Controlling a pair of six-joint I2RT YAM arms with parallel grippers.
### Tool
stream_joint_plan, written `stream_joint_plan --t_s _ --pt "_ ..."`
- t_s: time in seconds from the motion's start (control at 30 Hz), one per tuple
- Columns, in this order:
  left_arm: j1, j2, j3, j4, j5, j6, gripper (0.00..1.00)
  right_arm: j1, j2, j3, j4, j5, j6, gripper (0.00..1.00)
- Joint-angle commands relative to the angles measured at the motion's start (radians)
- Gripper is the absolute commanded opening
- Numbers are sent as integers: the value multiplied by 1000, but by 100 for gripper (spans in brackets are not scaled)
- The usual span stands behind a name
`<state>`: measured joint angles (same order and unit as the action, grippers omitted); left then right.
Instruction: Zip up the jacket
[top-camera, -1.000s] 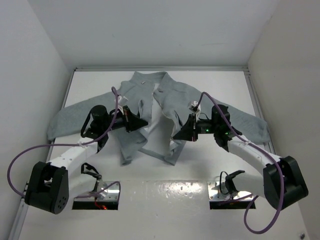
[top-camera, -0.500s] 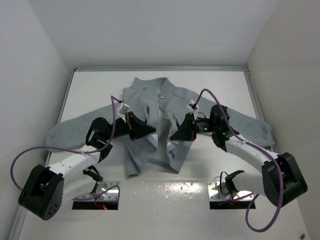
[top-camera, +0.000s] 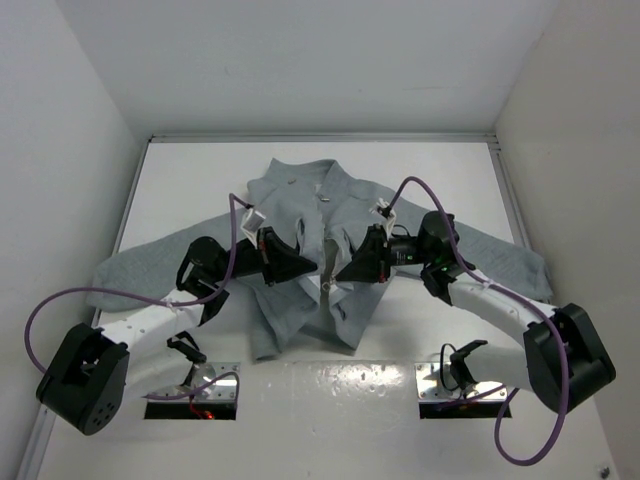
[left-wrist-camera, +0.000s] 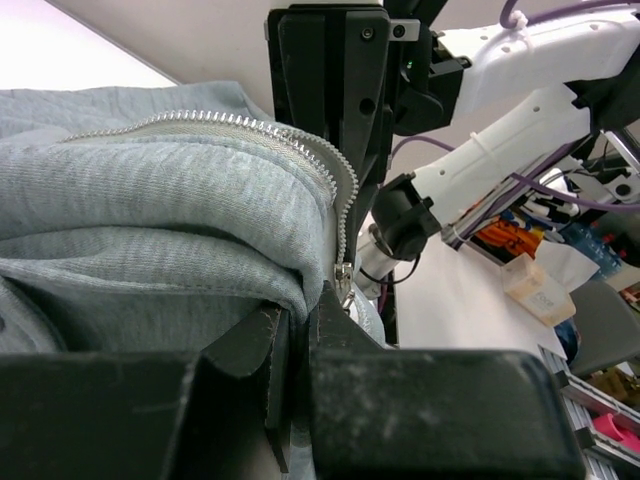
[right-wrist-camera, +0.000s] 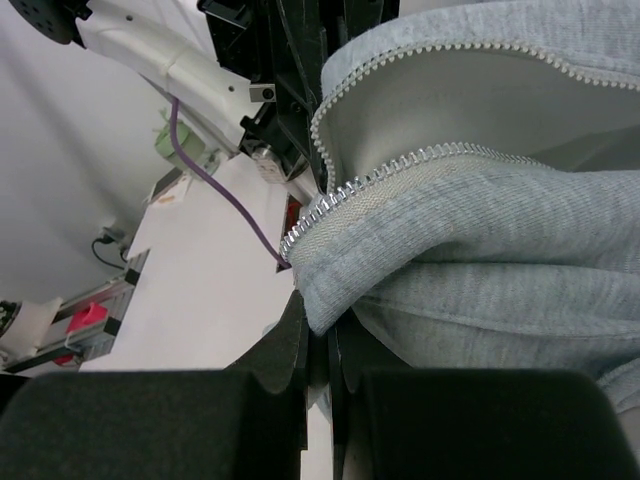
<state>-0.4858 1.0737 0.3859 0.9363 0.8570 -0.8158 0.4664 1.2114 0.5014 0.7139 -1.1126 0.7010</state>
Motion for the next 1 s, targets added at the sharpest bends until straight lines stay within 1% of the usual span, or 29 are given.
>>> stream_joint_plan --t_s 0.0,0.33,0.73,0.83,0.87,0.97 --pt "-20 -4 24 95 33 17 0 12 3 40 94 -32 11 0" --pt "-40 -4 24 134 14 7 0 29 19 46 99 -27 11 0" --pt "-68 5 15 125 5 7 0 31 22 61 117 -30 14 0" --pt "-40 -4 15 88 -7 29 0 32 -1 63 130 -58 14 0" --pt "-18 -4 15 88 -7 29 0 32 -4 58 130 -72 12 0" --pt "1 -4 24 88 -25 29 0 31 -19 42 133 -95 17 0"
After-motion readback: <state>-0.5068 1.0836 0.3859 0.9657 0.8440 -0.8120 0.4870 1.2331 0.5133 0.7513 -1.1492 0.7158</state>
